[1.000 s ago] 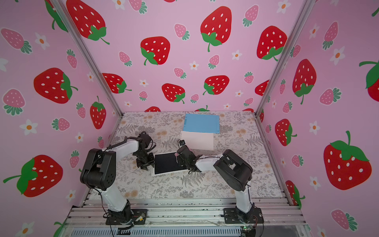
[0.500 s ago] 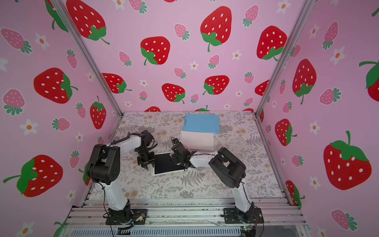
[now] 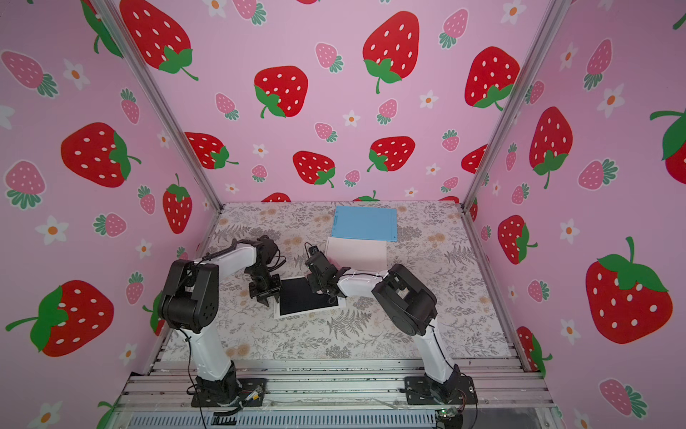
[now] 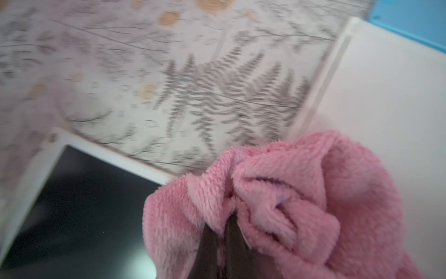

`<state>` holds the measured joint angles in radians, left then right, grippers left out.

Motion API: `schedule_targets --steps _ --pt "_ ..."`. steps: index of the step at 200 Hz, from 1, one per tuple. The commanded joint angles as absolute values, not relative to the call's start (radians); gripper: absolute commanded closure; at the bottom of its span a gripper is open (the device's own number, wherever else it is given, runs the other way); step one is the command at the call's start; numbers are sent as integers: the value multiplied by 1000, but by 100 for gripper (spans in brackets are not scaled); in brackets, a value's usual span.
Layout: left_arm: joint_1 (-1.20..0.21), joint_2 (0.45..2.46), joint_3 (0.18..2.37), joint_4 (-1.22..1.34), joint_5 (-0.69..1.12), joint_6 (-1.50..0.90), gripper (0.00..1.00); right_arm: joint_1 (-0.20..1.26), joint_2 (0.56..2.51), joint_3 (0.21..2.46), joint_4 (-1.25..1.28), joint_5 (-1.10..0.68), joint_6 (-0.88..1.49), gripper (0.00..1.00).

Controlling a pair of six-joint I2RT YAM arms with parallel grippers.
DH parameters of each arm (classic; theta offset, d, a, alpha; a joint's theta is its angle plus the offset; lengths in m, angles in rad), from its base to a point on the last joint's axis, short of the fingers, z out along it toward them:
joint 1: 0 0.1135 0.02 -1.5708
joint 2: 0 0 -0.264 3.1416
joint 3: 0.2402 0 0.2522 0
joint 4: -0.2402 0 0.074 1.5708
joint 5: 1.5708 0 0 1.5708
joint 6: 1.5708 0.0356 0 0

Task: Wipe the drawing tablet
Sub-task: Wipe the dirt from the drawing tablet.

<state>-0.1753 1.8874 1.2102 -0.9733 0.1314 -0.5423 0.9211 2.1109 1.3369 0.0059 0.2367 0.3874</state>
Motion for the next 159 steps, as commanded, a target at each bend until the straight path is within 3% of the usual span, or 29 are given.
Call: schedule_targets --steps 1,36,85,135,159 --pt "-172 1955 1178 -946 17 -539 66 805 2109 1240 -107 199 454 100" --pt "-173 1951 1176 -945 17 -538 66 724 2019 1112 -68 211 401 100" --pt "-172 1956 1182 -950 18 -538 66 929 2135 1342 -107 178 393 100" --pt "-172 1956 1180 -948 21 -534 67 732 2025 1117 -101 210 446 100" --pt "-172 1958 1181 -948 21 -534 67 765 1988 1092 -88 198 396 100"
